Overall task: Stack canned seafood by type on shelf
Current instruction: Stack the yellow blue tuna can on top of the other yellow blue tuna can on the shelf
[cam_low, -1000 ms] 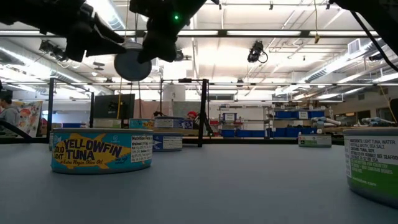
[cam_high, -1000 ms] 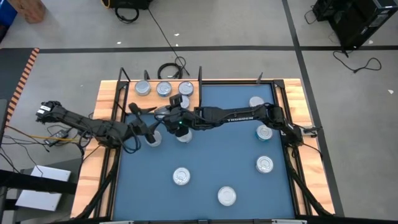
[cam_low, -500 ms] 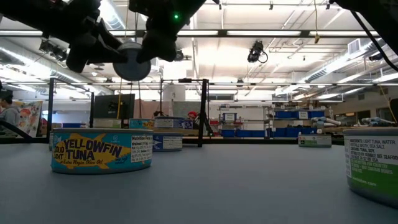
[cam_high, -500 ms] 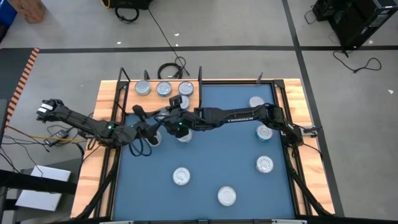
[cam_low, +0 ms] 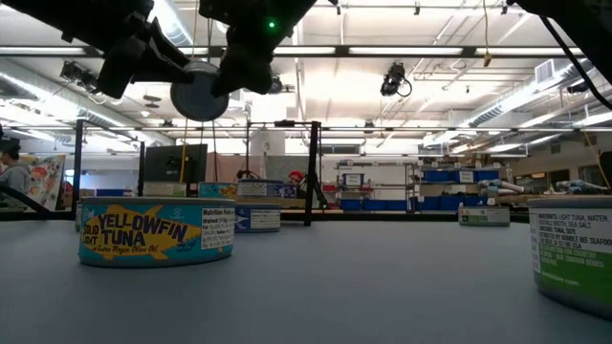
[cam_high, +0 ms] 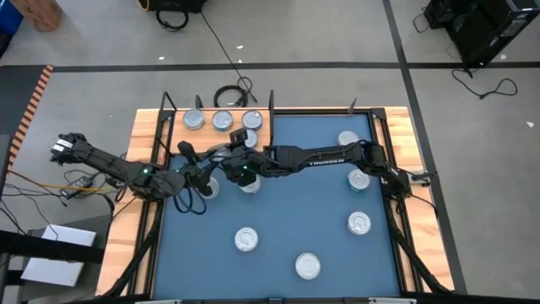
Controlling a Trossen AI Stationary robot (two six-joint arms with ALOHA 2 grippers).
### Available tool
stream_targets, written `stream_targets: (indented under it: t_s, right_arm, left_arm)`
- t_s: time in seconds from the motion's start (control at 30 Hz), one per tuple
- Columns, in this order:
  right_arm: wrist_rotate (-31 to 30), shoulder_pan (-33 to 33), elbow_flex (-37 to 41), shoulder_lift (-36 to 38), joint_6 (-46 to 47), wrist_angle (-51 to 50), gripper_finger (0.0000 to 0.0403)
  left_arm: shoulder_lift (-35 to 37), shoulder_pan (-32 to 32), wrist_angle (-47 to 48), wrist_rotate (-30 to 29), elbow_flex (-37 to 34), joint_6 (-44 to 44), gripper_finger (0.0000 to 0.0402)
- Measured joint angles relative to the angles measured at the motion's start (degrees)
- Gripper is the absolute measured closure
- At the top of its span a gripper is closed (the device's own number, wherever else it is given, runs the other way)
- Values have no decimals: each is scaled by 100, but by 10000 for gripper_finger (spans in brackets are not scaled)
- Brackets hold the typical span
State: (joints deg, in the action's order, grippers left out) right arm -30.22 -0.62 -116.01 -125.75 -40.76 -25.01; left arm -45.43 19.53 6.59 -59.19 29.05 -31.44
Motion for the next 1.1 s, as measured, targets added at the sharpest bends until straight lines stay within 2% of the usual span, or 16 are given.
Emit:
stream_targets:
  t_s: [0.23, 0.43, 0.57, 0.77, 0.97, 1.1]
  right_arm:
    - [-211, -83, 0, 7, 7, -26, 171]
    - [-467, -287, 0, 237, 283, -608, 171]
    - [-439, -429, 0, 381, 947, -1436, 220]
    - [232, -523, 43, 406, 1981, -2288, 380]
    - [314, -730, 618, 429, 2340, -2021, 394]
    - [284, -935, 1339, 697, 2505, -1386, 397]
  left_arm:
    - [0, -110, 290, -27, 113, -7, 248]
    - [-22, -610, 573, -106, 123, -18, 248]
    - [-48, -1028, 724, 99, 123, -35, 248]
    - [-267, -1623, 683, 294, 231, -383, 248]
    - [-987, -2162, 655, 296, 598, -637, 248]
    - [-1498, -2510, 339, 300, 705, -708, 248]
